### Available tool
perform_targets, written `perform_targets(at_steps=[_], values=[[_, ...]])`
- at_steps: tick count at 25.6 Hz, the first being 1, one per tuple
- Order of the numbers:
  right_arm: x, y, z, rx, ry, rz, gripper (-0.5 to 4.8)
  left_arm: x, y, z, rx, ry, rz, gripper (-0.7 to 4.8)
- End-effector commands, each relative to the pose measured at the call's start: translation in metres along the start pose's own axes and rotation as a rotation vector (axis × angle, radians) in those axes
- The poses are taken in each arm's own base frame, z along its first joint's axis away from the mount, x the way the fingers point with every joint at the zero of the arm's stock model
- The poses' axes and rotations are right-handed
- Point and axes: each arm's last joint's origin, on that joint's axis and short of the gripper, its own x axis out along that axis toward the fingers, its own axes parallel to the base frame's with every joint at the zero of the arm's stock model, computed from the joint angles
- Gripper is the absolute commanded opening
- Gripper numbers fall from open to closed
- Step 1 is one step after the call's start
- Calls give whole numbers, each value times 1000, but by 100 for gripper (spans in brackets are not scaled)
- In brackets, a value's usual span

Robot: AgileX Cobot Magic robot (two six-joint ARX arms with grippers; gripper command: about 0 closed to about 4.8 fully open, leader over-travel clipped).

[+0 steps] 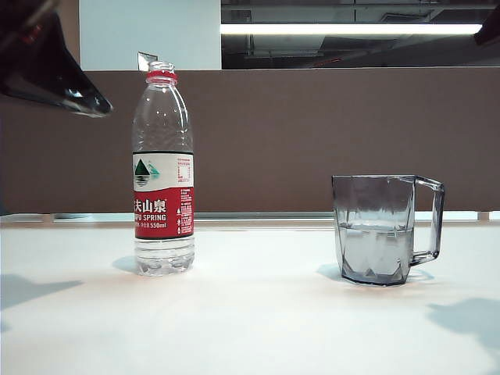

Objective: Pick up the mineral water bottle with the left hand on the table and pour water into the mug until it's half full.

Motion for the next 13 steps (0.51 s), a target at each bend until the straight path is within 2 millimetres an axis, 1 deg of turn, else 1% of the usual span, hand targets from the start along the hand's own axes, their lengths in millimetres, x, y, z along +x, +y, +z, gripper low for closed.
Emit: perform_targets(at_steps=[1,4,8,10,13], values=[[-2,0,4,-3,-26,2,-1,-11,-3,2,53,-31,-1,-6],[-2,0,4,-3,-26,2,-1,-17,-5,-2,68,-92,3,-6],[-2,0,4,-3,-26,2,-1,-28,-7,-13,80,-193,45,-6],[-2,0,4,-3,-26,1,-1,-36,-8,-25,96,-275,94,-6],[-2,0,4,-3,-26,2,-1,-42,-3,-35,91,-314,149,-6]])
